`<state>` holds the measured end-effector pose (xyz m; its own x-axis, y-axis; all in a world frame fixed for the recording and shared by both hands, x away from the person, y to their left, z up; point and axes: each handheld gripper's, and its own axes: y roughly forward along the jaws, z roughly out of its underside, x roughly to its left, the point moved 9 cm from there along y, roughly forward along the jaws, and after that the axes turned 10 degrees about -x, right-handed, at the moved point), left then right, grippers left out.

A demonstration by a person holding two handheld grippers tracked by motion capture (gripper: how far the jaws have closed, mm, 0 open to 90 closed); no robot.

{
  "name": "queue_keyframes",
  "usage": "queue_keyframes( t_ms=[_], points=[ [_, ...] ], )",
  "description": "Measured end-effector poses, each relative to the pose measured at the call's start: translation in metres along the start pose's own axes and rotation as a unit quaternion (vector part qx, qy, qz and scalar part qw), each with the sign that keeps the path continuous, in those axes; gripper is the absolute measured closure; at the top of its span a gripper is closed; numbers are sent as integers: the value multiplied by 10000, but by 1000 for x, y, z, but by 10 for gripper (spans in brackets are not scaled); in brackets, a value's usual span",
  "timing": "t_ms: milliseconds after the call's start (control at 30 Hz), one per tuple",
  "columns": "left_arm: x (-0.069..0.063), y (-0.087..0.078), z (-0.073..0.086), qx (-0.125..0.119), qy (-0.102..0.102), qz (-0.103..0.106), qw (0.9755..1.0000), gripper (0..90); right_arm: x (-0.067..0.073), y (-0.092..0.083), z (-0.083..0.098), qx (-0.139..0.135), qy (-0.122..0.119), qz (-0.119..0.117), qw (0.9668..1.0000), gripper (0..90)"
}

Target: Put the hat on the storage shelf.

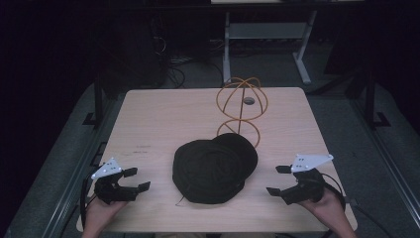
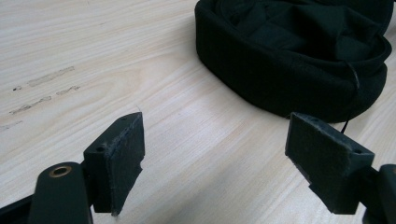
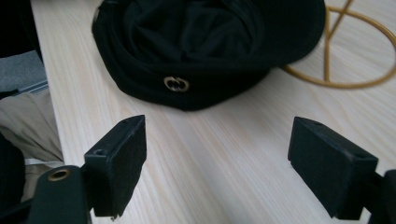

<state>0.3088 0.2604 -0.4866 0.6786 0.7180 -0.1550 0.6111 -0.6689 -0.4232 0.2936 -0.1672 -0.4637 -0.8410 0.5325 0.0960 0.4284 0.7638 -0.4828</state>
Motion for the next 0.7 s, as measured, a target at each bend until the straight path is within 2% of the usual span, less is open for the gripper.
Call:
queue_keyframes(
  t_ms=[267,467,700],
  points=[
    [1,-1,0,-10,-18,-7,10000,192,9,15,-18,130,-191,-198,9995,188],
    [1,-1,0,-11,-9,0,10000,192,14,22,-32,84,-282,-259,9992,187],
    [3,-2,-1,-56,-60,-13,10000,192,26,40,-48,176,-432,-458,9979,169]
  ],
)
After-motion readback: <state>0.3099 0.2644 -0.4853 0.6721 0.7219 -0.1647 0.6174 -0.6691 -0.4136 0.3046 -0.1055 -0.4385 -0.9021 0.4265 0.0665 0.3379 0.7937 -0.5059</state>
